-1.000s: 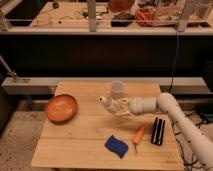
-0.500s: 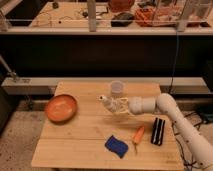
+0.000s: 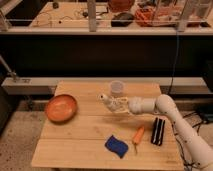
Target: Stand the bottle upright
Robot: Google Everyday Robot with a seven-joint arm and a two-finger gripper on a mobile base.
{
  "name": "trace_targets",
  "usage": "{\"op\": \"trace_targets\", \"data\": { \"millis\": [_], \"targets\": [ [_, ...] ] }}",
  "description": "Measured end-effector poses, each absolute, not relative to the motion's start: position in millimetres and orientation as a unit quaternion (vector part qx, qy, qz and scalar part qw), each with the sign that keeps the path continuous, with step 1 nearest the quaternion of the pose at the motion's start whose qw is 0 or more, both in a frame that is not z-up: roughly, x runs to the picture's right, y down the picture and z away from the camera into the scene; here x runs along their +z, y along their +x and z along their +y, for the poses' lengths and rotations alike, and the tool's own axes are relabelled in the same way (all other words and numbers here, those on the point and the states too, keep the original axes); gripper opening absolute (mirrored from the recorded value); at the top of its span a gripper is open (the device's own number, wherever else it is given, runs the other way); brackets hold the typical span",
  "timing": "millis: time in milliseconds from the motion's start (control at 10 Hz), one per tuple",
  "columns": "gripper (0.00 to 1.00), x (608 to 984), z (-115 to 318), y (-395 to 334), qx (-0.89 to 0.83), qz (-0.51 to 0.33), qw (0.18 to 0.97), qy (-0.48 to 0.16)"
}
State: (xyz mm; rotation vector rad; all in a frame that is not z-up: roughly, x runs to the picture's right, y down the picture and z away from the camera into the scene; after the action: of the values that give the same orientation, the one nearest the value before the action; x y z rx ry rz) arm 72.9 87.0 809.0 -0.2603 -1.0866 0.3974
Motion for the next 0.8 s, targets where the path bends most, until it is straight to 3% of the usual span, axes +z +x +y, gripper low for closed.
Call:
{"op": "trace_targets", "data": {
  "millis": [800],
  "targets": [
    [0.03, 827.7, 81.7, 78.9, 0.211, -0.510, 0.827, -0.104]
  ]
}}
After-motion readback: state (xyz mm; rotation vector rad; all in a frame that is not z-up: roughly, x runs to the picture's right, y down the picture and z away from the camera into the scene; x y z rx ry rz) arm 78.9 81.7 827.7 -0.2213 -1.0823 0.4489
